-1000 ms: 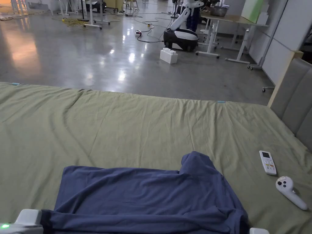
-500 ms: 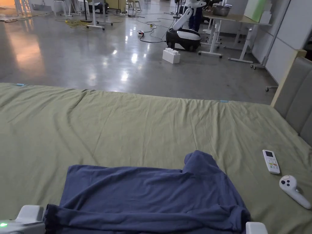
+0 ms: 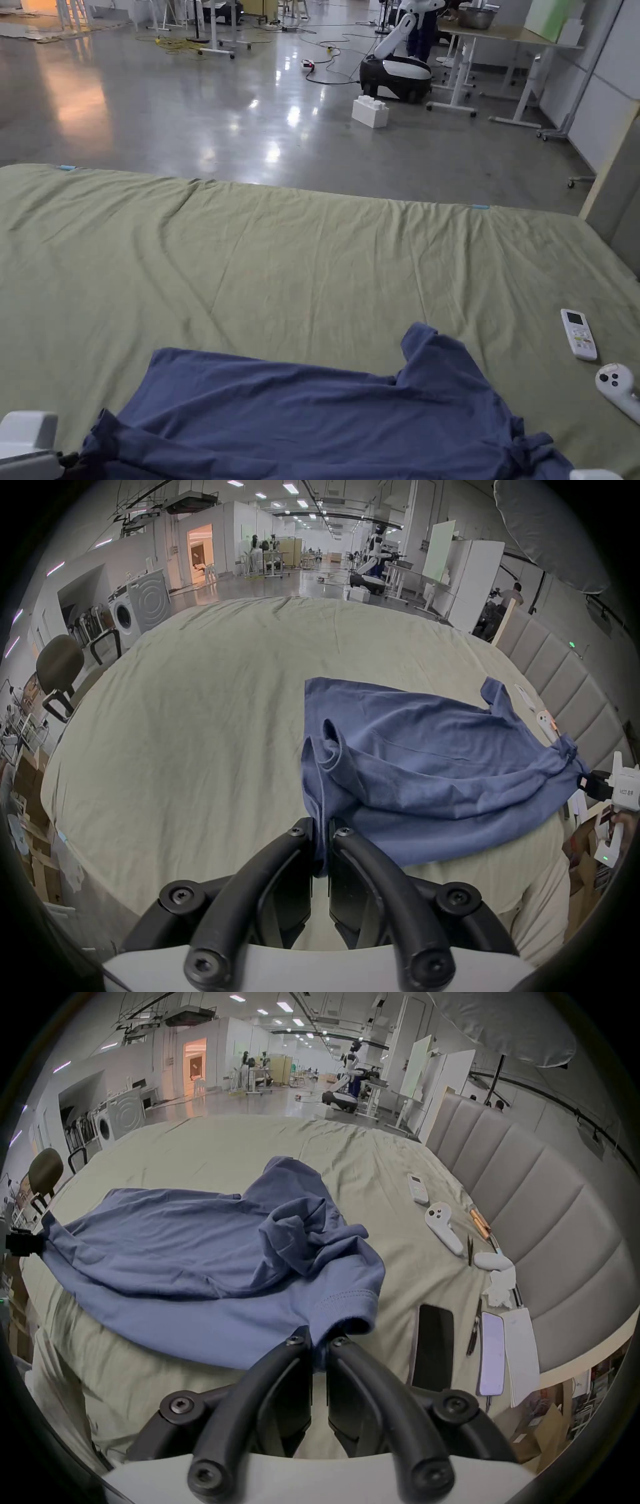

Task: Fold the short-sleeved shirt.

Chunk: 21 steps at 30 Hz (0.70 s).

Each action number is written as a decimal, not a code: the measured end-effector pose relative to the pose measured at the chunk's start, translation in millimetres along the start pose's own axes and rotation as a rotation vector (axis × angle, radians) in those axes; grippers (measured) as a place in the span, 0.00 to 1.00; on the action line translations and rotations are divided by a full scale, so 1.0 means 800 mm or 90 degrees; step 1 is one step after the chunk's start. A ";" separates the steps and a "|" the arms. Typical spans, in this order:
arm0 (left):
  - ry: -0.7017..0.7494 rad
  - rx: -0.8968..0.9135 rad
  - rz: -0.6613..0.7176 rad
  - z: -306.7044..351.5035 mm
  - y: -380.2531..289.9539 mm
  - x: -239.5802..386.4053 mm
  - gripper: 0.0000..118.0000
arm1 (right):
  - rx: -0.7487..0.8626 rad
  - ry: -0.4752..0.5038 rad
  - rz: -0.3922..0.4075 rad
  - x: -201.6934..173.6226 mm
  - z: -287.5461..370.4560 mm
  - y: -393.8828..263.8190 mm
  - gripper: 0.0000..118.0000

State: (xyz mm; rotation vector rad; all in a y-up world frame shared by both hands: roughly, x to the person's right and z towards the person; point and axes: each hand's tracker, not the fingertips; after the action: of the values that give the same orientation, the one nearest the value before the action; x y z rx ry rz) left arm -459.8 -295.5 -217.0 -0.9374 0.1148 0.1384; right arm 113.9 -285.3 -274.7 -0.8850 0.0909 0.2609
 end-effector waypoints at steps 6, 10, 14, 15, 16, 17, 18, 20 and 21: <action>-0.009 -0.046 0.023 0.017 -0.058 -0.009 0.06 | -0.083 0.010 -0.013 0.000 0.012 -0.061 0.06; -0.003 -0.106 0.038 -0.006 -0.094 -0.007 0.06 | -0.122 0.009 -0.019 -0.010 -0.008 -0.094 0.06; 0.026 -0.141 0.023 -0.051 -0.116 -0.014 0.06 | -0.135 -0.008 -0.021 -0.020 -0.035 -0.107 0.06; 0.030 -0.145 0.023 -0.058 -0.118 -0.014 0.06 | -0.141 -0.012 -0.020 -0.021 -0.044 -0.109 0.06; 0.031 -0.144 0.025 -0.063 -0.120 -0.014 0.06 | -0.147 -0.014 -0.016 -0.023 -0.050 -0.111 0.06; 0.032 -0.141 0.030 -0.066 -0.120 -0.014 0.06 | -0.149 -0.014 -0.016 -0.026 -0.056 -0.113 0.06; 0.034 -0.142 0.031 -0.067 -0.119 -0.014 0.06 | -0.153 -0.017 -0.015 -0.030 -0.061 -0.117 0.06; 0.034 -0.142 0.033 -0.066 -0.118 -0.015 0.06 | -0.144 -0.027 -0.013 -0.034 -0.062 -0.121 0.06; 0.031 -0.140 0.038 -0.061 -0.116 -0.018 0.06 | -0.140 -0.035 -0.012 -0.036 -0.058 -0.120 0.07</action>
State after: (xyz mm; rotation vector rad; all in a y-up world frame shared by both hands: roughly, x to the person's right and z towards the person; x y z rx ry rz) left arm -460.0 -389.9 -169.9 -1.1576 0.1756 0.1853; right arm 112.2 -384.7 -226.9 -1.0958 0.0025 0.2816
